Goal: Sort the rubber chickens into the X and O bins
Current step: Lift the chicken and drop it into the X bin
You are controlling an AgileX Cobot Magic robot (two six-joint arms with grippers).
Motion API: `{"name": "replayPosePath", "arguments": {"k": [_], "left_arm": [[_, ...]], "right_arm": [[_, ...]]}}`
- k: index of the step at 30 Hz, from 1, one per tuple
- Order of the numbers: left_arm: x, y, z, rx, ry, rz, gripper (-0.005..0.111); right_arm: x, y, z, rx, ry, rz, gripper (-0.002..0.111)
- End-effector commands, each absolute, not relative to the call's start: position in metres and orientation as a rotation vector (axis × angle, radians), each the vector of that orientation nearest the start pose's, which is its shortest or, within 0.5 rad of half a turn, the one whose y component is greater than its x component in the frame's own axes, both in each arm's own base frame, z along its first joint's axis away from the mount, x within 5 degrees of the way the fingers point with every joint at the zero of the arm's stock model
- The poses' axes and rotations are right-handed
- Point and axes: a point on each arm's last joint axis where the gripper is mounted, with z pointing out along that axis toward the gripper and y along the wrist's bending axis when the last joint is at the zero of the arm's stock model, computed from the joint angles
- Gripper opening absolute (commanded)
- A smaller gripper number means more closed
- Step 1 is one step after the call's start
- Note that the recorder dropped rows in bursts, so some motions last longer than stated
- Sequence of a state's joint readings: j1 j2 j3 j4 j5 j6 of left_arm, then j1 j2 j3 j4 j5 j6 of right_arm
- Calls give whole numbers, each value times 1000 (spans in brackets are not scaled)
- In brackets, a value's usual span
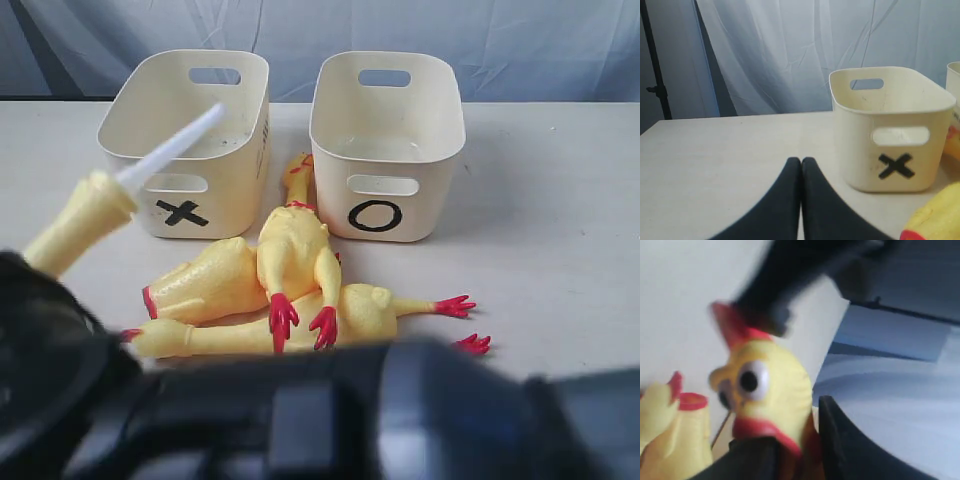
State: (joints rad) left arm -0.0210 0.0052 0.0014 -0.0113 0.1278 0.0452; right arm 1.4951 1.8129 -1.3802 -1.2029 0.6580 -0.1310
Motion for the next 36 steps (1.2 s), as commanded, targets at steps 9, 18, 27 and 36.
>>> {"name": "replayPosePath", "arguments": {"k": [9, 18, 27, 36], "left_arm": [[56, -1, 201, 57, 1617, 21, 0], [56, -1, 201, 57, 1617, 21, 0], [56, -1, 201, 57, 1617, 21, 0], [56, -1, 201, 57, 1617, 21, 0]], "right_arm": [[275, 348, 384, -1171, 1101, 391, -1], [372, 328, 325, -685, 1283, 833, 2], [402, 335, 281, -546, 1371, 872, 86], [365, 339, 324, -977, 1282, 674, 65]]}}
